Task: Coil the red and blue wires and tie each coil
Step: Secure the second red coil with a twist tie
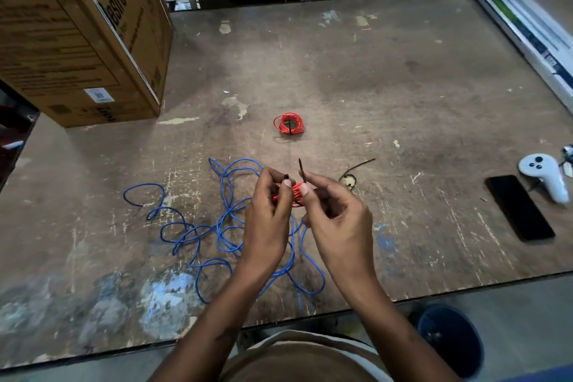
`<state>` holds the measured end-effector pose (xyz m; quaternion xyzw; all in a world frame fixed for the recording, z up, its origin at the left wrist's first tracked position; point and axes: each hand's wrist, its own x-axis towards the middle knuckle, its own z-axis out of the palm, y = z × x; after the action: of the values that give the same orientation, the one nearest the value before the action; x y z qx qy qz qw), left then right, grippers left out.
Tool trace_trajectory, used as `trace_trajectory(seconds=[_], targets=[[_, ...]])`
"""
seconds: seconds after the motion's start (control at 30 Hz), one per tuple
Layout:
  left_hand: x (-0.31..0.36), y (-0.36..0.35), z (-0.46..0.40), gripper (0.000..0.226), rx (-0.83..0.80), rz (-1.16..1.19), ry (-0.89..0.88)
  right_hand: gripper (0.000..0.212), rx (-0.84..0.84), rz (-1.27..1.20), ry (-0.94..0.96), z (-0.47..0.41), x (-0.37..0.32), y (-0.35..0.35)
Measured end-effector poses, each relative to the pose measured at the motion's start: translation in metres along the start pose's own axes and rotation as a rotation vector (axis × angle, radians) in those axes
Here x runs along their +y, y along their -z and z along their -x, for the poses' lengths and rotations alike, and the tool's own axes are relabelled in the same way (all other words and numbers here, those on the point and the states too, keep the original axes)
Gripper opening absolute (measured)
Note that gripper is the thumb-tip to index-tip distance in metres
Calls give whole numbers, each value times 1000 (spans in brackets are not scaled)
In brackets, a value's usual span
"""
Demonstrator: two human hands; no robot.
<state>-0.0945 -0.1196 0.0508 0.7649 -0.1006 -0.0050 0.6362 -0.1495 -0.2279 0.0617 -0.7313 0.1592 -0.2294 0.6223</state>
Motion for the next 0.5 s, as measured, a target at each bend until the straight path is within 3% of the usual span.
trace_trajectory(seconds=[0.1,0.3,0.5], targets=[[6,1,4,17,22,-69,-37,21,35,217,122,-2,-5,-1],[9,2,9,16,72,-181,-37,8,72,422,196,-5,-17,1],[2,9,7,16,79,-254,-59,3,-52,341,4,-13,-20,4]])
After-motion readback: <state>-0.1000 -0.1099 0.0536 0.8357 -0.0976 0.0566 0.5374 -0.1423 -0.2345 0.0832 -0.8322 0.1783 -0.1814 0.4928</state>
